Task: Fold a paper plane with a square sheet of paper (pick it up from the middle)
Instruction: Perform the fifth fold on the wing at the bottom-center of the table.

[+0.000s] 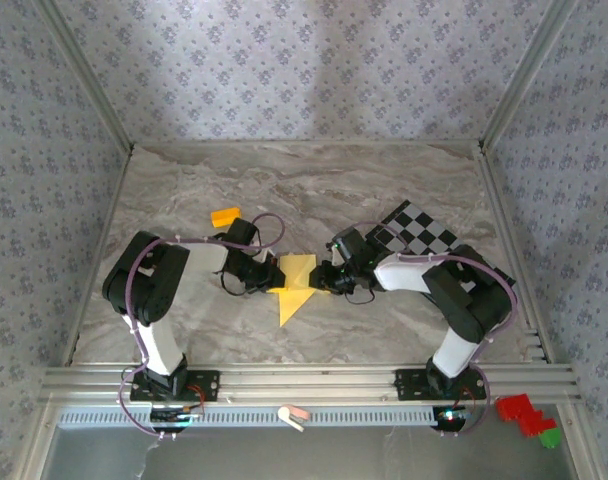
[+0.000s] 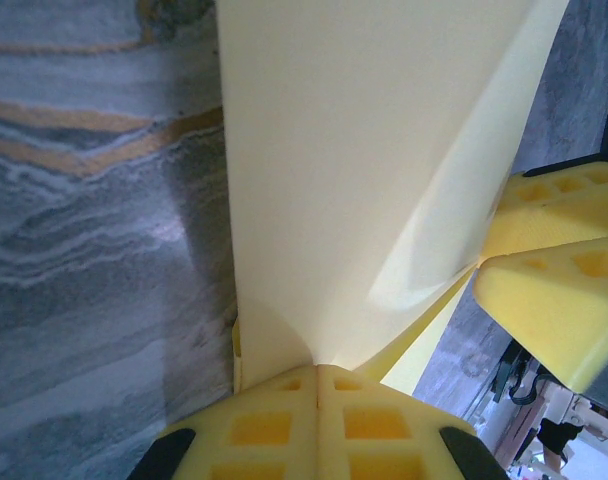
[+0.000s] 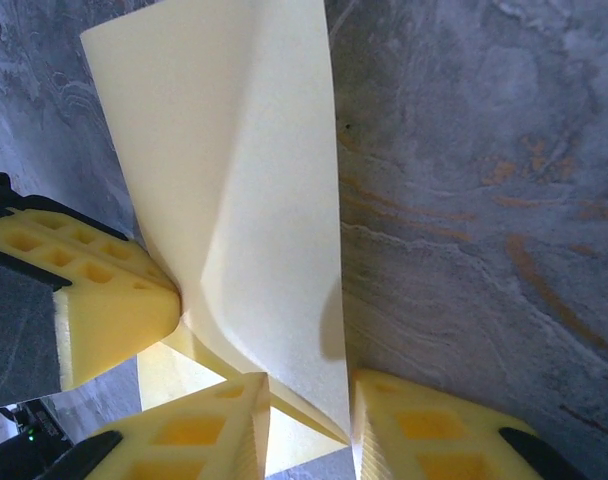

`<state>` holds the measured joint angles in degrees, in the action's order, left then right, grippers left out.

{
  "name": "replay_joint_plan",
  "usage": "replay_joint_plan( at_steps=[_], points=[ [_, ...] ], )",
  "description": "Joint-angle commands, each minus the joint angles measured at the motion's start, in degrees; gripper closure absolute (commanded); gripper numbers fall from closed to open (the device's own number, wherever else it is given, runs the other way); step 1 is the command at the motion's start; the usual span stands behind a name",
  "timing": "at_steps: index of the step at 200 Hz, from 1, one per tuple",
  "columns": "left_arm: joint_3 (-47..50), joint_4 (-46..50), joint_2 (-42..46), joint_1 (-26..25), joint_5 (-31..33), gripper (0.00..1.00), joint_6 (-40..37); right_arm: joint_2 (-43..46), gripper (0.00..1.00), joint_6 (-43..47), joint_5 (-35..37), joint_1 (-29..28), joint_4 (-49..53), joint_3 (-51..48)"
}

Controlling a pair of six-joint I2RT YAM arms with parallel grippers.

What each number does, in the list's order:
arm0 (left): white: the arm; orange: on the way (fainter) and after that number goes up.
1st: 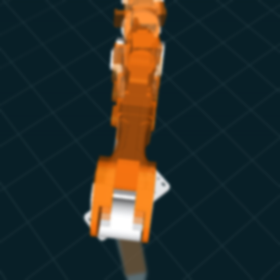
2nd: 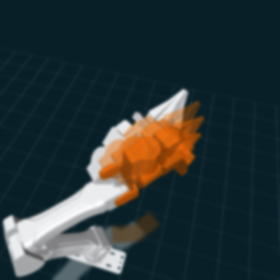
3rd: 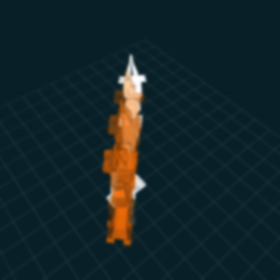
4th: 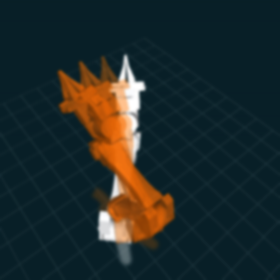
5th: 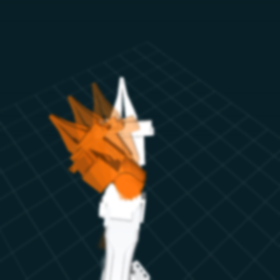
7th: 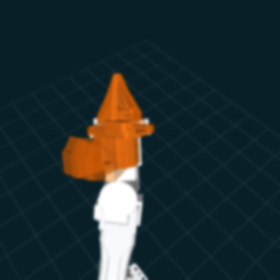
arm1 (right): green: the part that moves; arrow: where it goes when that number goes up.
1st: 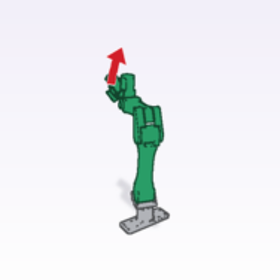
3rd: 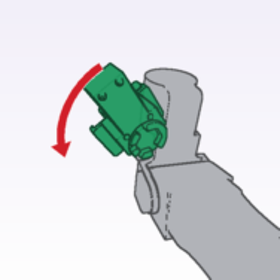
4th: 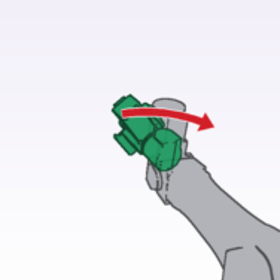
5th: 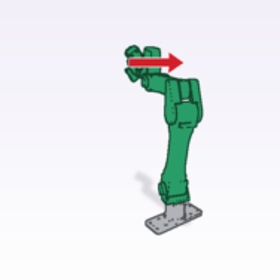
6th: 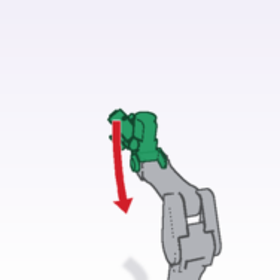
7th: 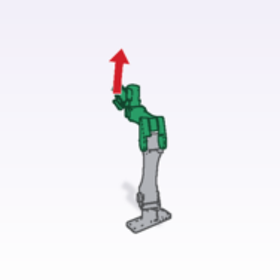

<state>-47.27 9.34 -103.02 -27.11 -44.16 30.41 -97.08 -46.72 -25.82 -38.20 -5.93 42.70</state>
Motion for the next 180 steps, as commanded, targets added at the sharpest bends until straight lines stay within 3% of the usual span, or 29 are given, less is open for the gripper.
replay_joint_plan(
  at_steps=[1, 83, 140, 180],
  points=[
    [-0.4, -1.1, -3.1, -0.7, 4.8, 0.97, -2.0, -1.1, 0.74, -0.2, -2.0, -0.4, -2.5, 1.6],
    [-0.6, -0.7, -1.9, -0.8, 5.3, 0.94, -2.0, 1.6, 0.87, -1.1, -1.3, -0.8, -1.5, 1.1],
    [-1.4, -0.9, 4.0, -1.7, 6.6, 0.78, -0.6, 4.7, 0.92, -5.1, 3.0, -2.6, 0.8, -0.8],
    [-1.1, 0.7, 11.7, -1.9, 11.7, 0.71, -0.9, 6.3, 0.95, -9.3, 5.7, -4.4, -0.1, -2.5]
  ],
)
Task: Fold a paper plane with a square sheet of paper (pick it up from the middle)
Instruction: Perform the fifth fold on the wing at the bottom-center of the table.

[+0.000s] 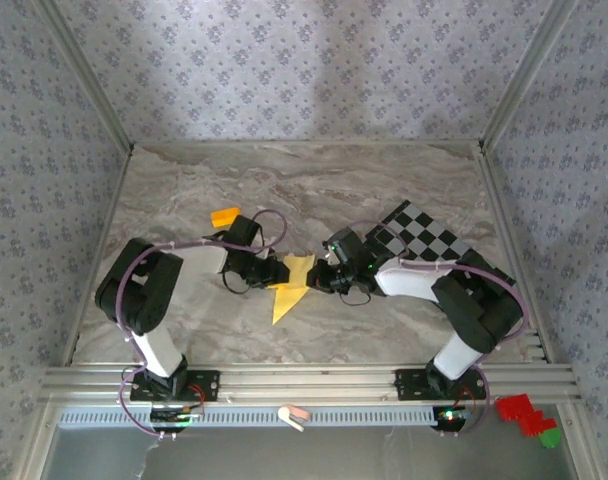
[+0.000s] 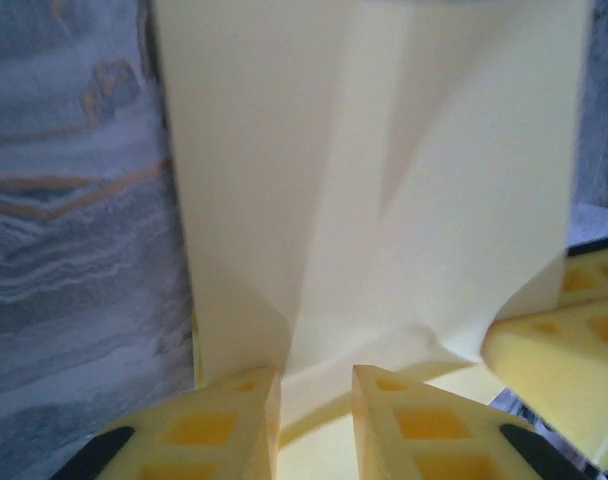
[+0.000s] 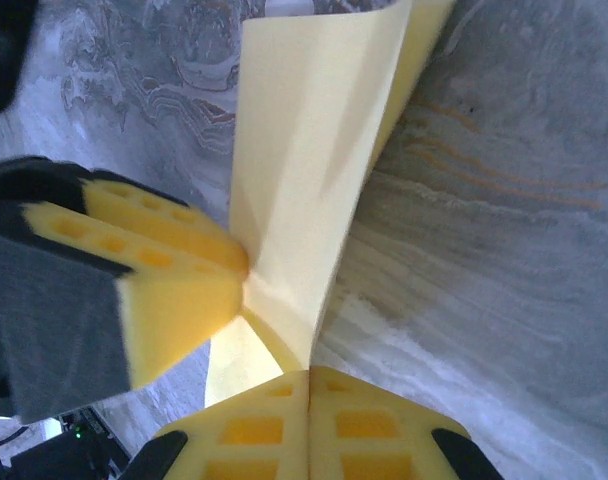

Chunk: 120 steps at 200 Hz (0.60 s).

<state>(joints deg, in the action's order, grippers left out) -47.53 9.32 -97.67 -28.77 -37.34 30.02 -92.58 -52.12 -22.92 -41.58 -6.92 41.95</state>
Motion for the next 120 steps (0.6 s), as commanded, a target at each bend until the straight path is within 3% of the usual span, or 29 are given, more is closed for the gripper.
replay_joint_plan(
  at_steps=[1, 41, 89, 120],
  points=[
    [-0.7, 0.8, 6.6, -0.2, 5.1, 0.71, -0.6, 1.9, 0.95, -4.1, 2.8, -1.0, 1.0, -1.8],
    [5.2, 0.1, 17.4, -3.4, 11.6, 0.65, -3.7, 3.9, 0.97, -9.3, 6.0, -2.6, 0.7, -3.2],
    [16.2, -5.0, 32.0, -14.7, 24.8, 0.6, -4.6, 6.4, 0.98, -15.9, 6.4, -2.9, -2.1, -5.6],
    [19.3, -7.4, 35.5, -22.5, 32.0, 0.56, -5.8, 7.5, 0.99, -17.6, 6.0, -3.0, -1.9, -5.9]
  ],
)
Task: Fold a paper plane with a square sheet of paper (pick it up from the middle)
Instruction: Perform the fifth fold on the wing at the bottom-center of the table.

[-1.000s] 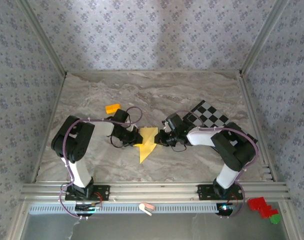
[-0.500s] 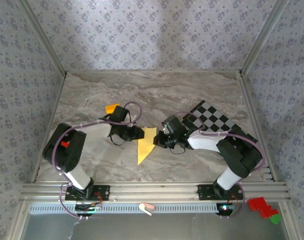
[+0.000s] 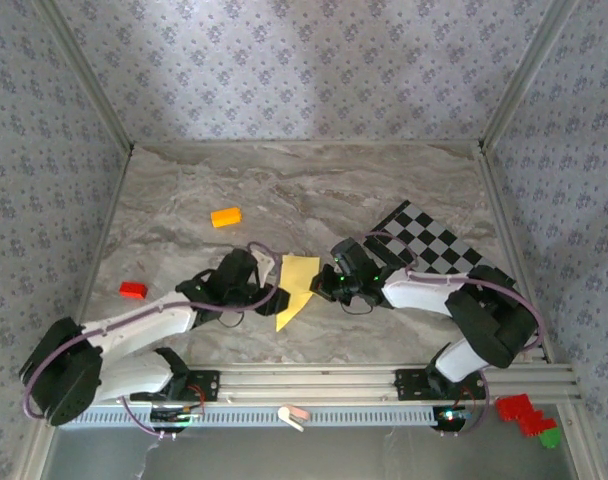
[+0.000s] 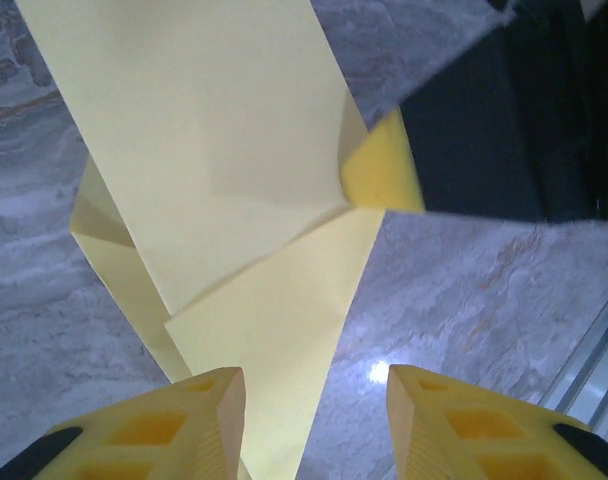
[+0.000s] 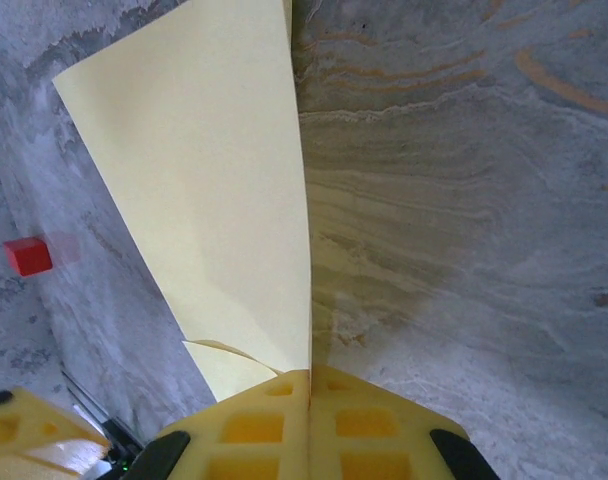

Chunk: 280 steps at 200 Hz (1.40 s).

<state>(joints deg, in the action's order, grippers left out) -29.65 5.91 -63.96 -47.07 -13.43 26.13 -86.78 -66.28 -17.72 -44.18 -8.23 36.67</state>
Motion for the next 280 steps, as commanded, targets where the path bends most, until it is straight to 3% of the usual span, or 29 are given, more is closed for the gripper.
replay_joint_plan(
  at_steps=[1, 31, 52, 69, 98, 114, 185, 280],
  points=[
    [1.4, -4.1, 1.7, -4.3, 8.3, 0.56, -1.9, 1.7, 0.98, -3.4, 0.8, -0.5, -0.6, -0.6],
    [0.2, -5.9, -2.6, -9.2, 12.9, 0.55, -3.1, 1.6, 0.98, -3.6, -0.1, -0.3, -0.8, -0.5],
    [-0.8, -6.5, -6.2, -9.4, 13.4, 0.57, -2.3, 1.5, 0.98, -1.3, -0.4, 0.0, 1.0, 0.5],
    [-1.1, -8.1, -8.3, -8.9, 11.3, 0.62, -0.2, 0.8, 0.98, 0.3, -1.9, 0.6, 1.2, 0.9],
    [-1.8, -10.3, -11.3, -4.4, 2.0, 0.71, 3.9, -0.5, 0.96, 2.8, -3.0, 0.9, 1.6, 1.5],
    [-2.3, -9.3, -11.7, -4.2, 1.0, 0.73, 4.2, -1.0, 0.96, 2.3, -3.3, 1.1, 0.7, 1.2],
    [-1.2, -3.5, -4.0, -12.6, 19.9, 0.58, -7.3, -0.9, 0.98, -4.6, -5.4, 1.7, -1.8, 1.7],
    [-3.6, -2.5, -9.0, -17.6, 30.5, 0.43, -13.0, -0.6, 0.99, -9.3, -7.6, 2.2, -2.7, 2.6]
  ],
)
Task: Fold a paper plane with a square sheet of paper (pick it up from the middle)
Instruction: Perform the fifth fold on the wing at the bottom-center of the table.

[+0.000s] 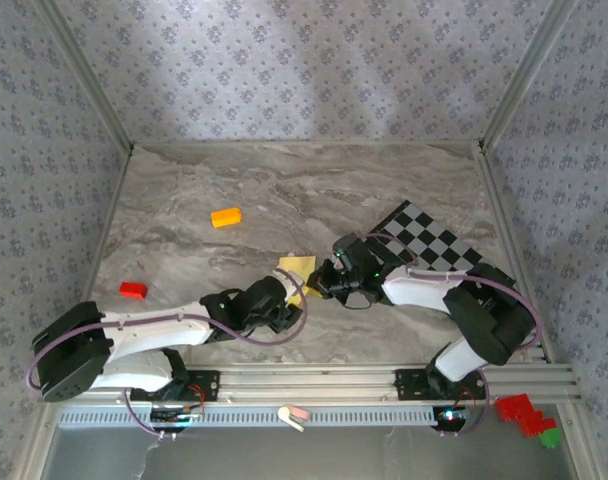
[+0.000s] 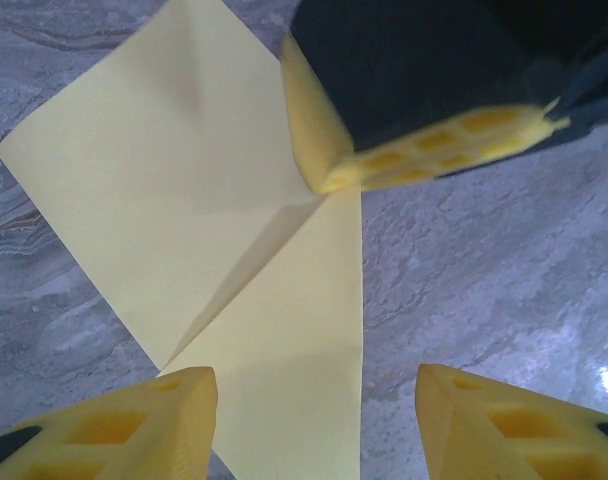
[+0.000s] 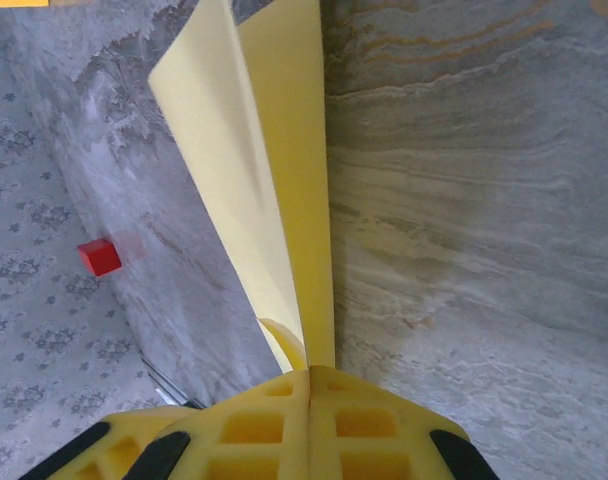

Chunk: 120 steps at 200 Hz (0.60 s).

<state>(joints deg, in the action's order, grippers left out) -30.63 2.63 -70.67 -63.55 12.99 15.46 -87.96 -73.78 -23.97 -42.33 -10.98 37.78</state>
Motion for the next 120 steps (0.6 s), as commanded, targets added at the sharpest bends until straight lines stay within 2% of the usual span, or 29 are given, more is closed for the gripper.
replay_joint_plan(
  at_steps=[1, 67, 120],
  points=[
    [-2.7, 0.8, -2.5, -1.2, 4.2, 0.43, -2.3, 0.6, 0.99, -1.8, -1.3, 0.4, 0.0, 1.5],
    [-6.6, 1.4, -10.1, -2.2, 9.3, 0.4, -2.4, 0.1, 0.99, -2.5, -2.6, 1.0, -1.8, 1.0],
    [-6.8, 0.3, -11.7, -2.2, 10.7, 0.46, -2.2, -0.4, 0.99, -3.0, -3.1, 1.1, -2.9, 0.2]
  ],
)
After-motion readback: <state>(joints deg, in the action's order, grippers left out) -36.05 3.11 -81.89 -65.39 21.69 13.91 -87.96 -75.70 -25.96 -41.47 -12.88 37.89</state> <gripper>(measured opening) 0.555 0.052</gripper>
